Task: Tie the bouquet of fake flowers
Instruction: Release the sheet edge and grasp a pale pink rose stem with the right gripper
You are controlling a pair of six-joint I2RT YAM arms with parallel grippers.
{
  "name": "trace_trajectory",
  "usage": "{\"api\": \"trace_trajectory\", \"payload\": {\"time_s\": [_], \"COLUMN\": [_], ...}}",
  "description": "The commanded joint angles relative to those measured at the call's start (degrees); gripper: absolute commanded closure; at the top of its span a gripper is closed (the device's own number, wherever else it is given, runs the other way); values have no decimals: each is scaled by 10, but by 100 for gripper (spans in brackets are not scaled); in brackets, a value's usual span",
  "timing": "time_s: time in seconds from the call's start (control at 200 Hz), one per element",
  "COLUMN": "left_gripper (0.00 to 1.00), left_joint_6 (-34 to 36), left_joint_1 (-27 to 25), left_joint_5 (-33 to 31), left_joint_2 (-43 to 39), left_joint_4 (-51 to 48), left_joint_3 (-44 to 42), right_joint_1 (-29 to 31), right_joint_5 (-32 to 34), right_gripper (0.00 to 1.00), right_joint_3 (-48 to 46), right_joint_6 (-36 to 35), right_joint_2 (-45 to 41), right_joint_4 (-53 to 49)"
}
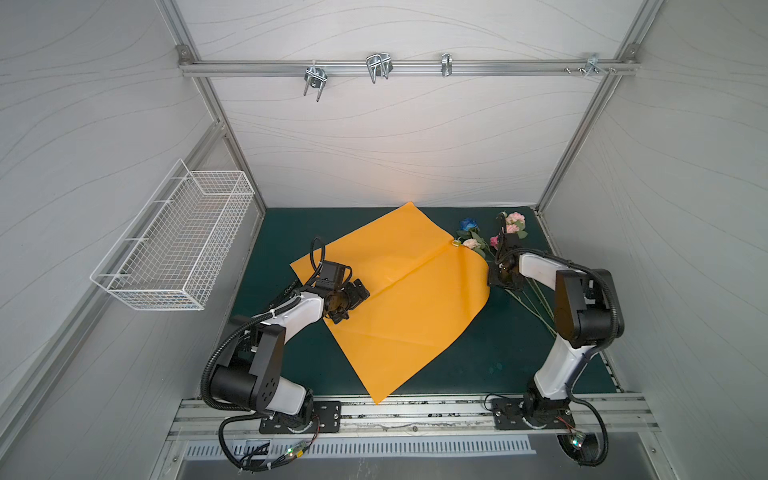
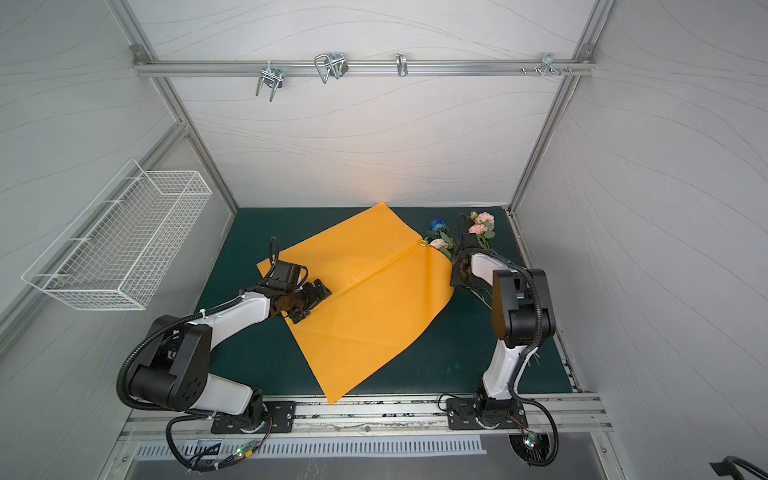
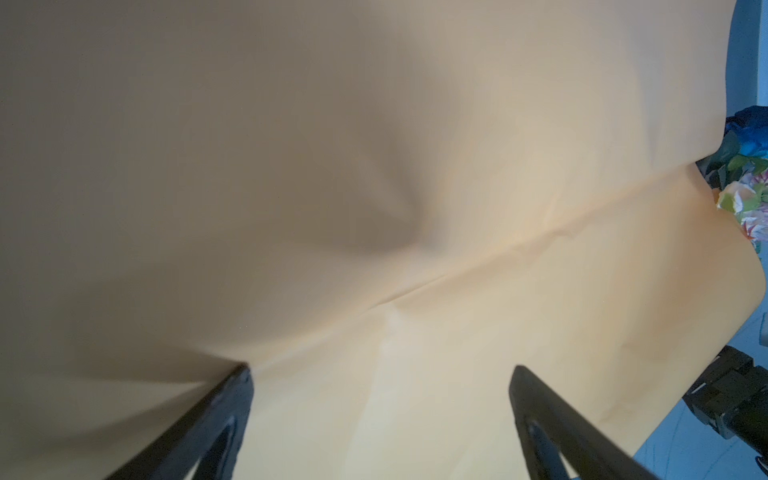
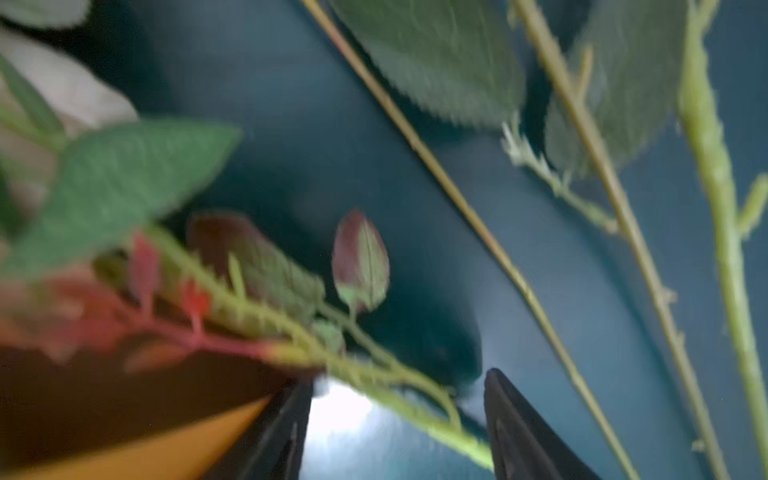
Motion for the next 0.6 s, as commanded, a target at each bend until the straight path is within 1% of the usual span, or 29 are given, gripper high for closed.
{"api": "trace_trajectory", "payload": {"time_s": [0.0,0.075,0.115,0.16,0.22,0.29,0.35,0.415,0.515,0.595], "left_gripper": [3,3,3,3,3,3,3,3,3,3], "left_joint_6": [-10,-8,-8,-7,-5,-4,-4,-4,-5,-4], "left_joint_1": [-2,-2,-2,-2,-2,-2,-2,-2,-2,-3], "left_joint_5": [10,10,10,11,11,12,11,11,13,14], "left_joint_2": [7,7,8,7,8,8,9,9,10,8], "left_joint_4": [20,19,18,16,14,12,11,12,12,10], "left_joint_3": [6,7,9,9,10,10,10,10,10,9], "right_joint_1": [2,1,-1,-4,-6,-7,-7,-7,-7,-7], "right_joint_5": [5,2,0,-1,-7,-7,-5,-3,3,8], "right_gripper": [37,40,44,51,63,72,77,85,95,99], "right_joint_3": [26,39,47,56,64,72,77,84,98,108], "right_joint_6": [-39,-50,-55,-59,-61,-65,-68,-73,-78,-80], "right_joint_2": [27,42,52,61,70,73,69,62,44,27], "right_joint_4": [-11,-12,-15,-21,-26,-29,-34,-40,-52,-60]}}
